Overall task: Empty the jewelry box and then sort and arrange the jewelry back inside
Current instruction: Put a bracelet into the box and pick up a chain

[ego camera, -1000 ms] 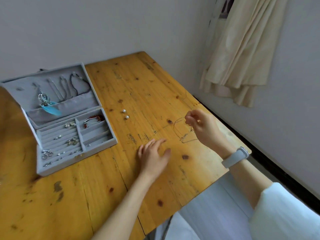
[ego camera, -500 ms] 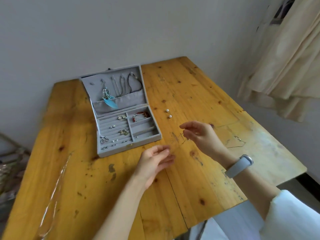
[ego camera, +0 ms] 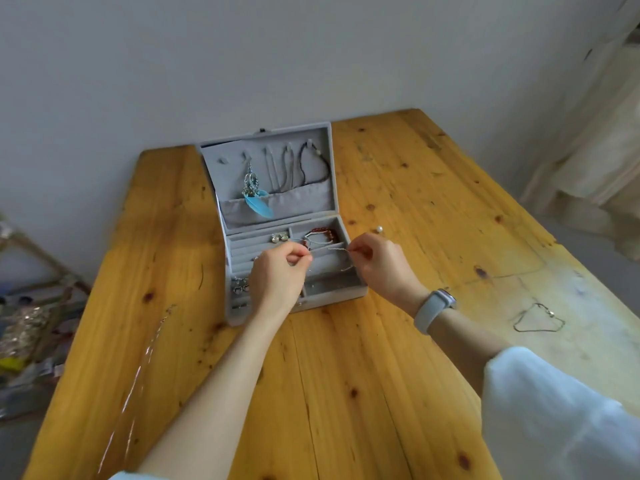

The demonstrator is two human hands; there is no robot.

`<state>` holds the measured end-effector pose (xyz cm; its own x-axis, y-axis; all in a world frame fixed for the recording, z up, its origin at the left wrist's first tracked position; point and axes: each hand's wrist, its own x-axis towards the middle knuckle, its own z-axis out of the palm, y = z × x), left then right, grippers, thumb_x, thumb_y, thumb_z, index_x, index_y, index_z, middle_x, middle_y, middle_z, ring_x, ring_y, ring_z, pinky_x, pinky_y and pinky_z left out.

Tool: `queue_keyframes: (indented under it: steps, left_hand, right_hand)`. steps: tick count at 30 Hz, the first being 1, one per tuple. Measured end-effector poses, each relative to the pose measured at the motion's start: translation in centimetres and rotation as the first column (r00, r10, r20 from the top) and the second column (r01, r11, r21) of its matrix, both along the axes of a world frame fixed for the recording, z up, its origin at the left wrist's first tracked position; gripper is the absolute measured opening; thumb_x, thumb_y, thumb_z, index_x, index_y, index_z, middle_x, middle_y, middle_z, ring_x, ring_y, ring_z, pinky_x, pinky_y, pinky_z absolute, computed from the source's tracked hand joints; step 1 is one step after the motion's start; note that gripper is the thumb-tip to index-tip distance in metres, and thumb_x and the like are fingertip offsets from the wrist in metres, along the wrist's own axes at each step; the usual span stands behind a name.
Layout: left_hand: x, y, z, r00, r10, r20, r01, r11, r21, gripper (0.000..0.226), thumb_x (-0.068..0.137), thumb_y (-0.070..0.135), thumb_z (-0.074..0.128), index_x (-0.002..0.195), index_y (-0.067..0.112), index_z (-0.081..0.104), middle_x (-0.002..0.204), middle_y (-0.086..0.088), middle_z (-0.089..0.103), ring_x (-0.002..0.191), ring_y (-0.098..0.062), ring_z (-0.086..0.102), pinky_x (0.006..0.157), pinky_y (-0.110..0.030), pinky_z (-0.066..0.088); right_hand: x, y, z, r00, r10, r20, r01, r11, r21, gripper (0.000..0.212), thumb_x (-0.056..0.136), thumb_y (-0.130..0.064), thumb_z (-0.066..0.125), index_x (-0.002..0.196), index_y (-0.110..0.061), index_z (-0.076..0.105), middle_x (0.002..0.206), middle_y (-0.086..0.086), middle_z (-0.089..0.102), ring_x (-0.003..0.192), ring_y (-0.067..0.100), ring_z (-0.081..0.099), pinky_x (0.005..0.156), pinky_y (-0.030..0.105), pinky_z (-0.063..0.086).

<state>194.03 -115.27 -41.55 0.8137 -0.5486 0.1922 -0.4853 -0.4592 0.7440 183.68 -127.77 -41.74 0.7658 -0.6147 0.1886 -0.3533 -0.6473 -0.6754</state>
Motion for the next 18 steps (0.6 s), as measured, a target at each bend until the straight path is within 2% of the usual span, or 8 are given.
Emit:
queue_keyframes:
  steps: [2, 5, 8, 14, 18]
  left_hand:
    - [0.1, 0.2, -1.1, 0.998, -0.045, 0.042, 0.042, 0.997, 0.058, 0.005, 0.083, 0.02, 0.064, 0.084, 0.022, 0.068, 0.078, 0.009, 0.064, 0.082, -0.012, 0.058, 0.066, -0.025, 0.047]
    - [-0.1, 1.0, -2.3, 0.987, -0.107, 0.117, 0.089, 0.985, 0.15, 0.009, 0.083, 0.025, 0.063, 0.089, 0.025, 0.069, 0.087, 0.0, 0.063, 0.084, -0.013, 0.053, 0.061, -0.018, 0.038]
    - [-0.3, 1.3, -2.4, 0.976, -0.118, 0.185, 0.09, 0.984, 0.151, 0.01, 0.082, 0.023, 0.065, 0.09, 0.022, 0.071, 0.087, -0.003, 0.061, 0.084, -0.016, 0.052, 0.064, -0.022, 0.039]
    - [-0.2, 1.2, -1.7, 0.909, -0.239, 0.341, 0.161, 0.957, 0.24, 0.012, 0.084, 0.019, 0.063, 0.09, 0.016, 0.073, 0.086, -0.001, 0.07, 0.082, -0.014, 0.039, 0.069, -0.027, 0.031]
    - [0.1, 1.1, -1.6, 0.857, -0.312, 0.411, 0.173, 0.924, 0.341, 0.014, 0.084, 0.02, 0.062, 0.09, 0.016, 0.074, 0.091, -0.003, 0.067, 0.088, -0.022, 0.048, 0.078, -0.035, 0.036]
  right_hand:
    - [-0.2, -0.2, -0.7, 0.998, 0.057, -0.023, -0.058, 0.998, -0.031, 0.018, 0.089, -0.009, 0.049, 0.101, -0.012, 0.061, 0.086, -0.001, 0.06, 0.074, 0.015, 0.053, 0.067, 0.026, 0.044]
    - [-0.7, -0.3, -1.5, 0.992, 0.127, -0.023, -0.129, 0.985, -0.117, 0.018, 0.088, -0.006, 0.05, 0.097, -0.012, 0.063, 0.086, -0.005, 0.054, 0.076, 0.013, 0.047, 0.07, 0.024, 0.039]
    - [-0.7, -0.2, -1.7, 0.986, 0.156, -0.051, -0.163, 0.972, -0.17, 0.017, 0.087, -0.004, 0.051, 0.096, -0.011, 0.064, 0.09, -0.004, 0.051, 0.081, 0.013, 0.044, 0.072, 0.023, 0.036]
    - [-0.8, -0.3, -1.5, 0.979, 0.16, -0.124, -0.182, 0.964, -0.194, 0.016, 0.087, -0.003, 0.051, 0.097, -0.006, 0.064, 0.104, 0.008, 0.051, 0.091, 0.021, 0.05, 0.078, 0.031, 0.047]
    - [-0.7, -0.5, -0.7, 0.963, 0.16, -0.217, -0.213, 0.946, -0.246, 0.02, 0.088, -0.008, 0.049, 0.1, -0.009, 0.065, 0.106, 0.007, 0.051, 0.096, 0.024, 0.048, 0.076, 0.037, 0.047]
